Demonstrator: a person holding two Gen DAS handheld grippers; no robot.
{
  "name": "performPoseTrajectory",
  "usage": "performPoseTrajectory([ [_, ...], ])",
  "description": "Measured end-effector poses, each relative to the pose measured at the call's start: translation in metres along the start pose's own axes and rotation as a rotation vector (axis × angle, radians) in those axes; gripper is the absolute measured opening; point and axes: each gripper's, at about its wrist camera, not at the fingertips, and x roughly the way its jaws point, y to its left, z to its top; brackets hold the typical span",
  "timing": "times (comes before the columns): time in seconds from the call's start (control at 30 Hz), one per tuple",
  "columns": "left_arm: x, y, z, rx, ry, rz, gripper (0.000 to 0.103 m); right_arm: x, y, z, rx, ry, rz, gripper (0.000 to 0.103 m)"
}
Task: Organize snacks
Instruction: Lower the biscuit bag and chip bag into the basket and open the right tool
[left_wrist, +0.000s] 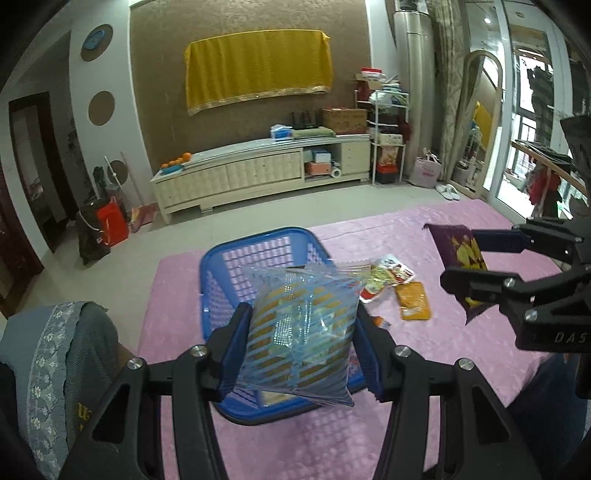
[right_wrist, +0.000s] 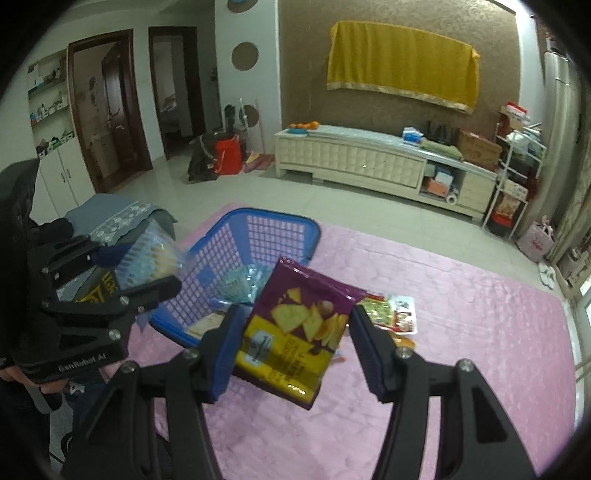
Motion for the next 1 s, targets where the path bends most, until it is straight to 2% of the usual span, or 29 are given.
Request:
performPoseTrajectory([
  [0.2,0.012,0.025,-0.004,-0.036,0.016,0.004,0.051,0.024,0.021,0.012,-0.043,0.024,0.001,0.063],
  [0.57,0.042,0.061,-0.026,-0.106,0.083,-0.007,0.051,0.085,0.045,0.017,-0.086,0.146,0.083,0.063],
  [0.87,0.056,0.068,-0.032,-0.121,0.112,-0.019,0.051,0.107,0.058,0.008,-0.131,0.219,0.083,0.063],
  [0.93,0.055,0.067,-0.032,-0.123,0.112,-0.027,0.051,0.113,0.062,0.007,-0.142,0.237,0.065,0.064],
  [1.0,0.053,0.066,-0.032,-0.122,0.11,-0.029,0.051,0.113,0.061,0.006,-0.144,0.242,0.047,0.07],
])
